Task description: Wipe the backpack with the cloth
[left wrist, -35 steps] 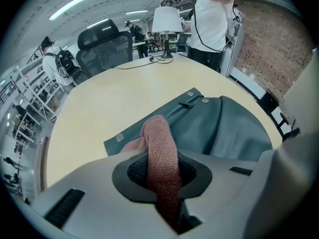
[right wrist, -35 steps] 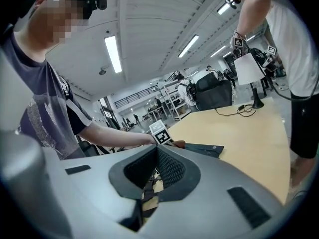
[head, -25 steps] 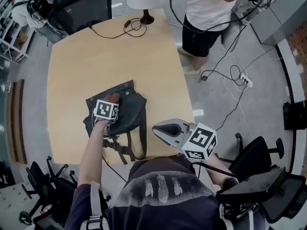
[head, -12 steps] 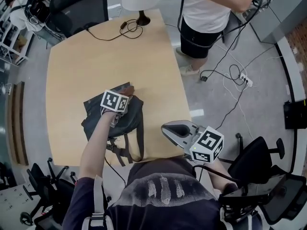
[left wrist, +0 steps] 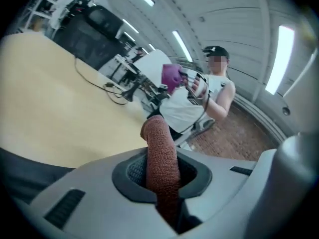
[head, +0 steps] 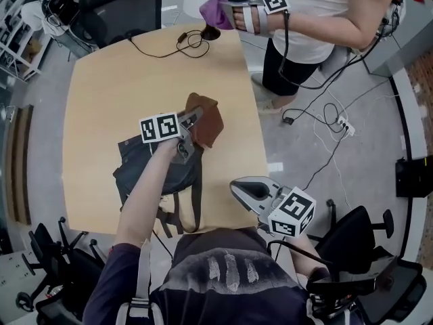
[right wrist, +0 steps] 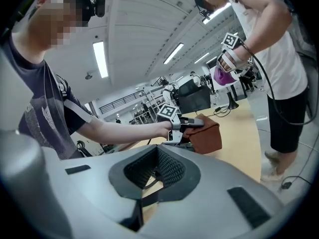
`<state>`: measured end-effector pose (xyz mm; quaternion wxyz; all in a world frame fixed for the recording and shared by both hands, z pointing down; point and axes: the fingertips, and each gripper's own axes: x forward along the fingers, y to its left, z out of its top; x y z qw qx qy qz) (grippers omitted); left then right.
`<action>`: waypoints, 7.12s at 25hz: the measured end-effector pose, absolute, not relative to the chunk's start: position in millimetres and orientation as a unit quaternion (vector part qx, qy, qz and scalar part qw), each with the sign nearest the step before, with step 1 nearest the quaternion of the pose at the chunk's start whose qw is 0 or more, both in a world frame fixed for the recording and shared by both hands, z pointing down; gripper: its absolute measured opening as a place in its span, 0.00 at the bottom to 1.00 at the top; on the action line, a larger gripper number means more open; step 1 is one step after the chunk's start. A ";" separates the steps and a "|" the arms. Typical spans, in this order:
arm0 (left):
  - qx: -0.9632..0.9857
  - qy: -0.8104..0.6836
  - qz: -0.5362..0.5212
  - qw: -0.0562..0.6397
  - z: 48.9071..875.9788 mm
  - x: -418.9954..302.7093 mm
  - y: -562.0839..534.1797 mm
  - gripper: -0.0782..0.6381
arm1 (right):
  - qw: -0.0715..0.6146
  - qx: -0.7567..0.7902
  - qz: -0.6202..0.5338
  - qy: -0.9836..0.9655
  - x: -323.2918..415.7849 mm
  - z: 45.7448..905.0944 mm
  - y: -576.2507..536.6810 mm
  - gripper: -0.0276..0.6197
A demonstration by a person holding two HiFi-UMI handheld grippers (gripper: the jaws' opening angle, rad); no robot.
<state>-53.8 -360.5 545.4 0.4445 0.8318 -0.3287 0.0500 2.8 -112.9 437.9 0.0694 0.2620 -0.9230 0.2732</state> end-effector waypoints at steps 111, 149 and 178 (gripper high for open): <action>0.734 -0.538 0.318 0.266 600.4 -212.5 -192.9 0.19 | 0.104 0.063 0.313 -0.942 -34.9 447.7 -71.1 0.05; 0.844 -0.478 0.193 0.150 484.3 -327.5 13.4 0.19 | 0.115 0.071 0.301 -0.944 -224.5 415.2 64.2 0.05; 0.898 -0.385 0.082 0.195 405.7 -73.8 235.3 0.19 | 0.021 0.034 0.333 -0.942 -39.0 408.0 242.1 0.05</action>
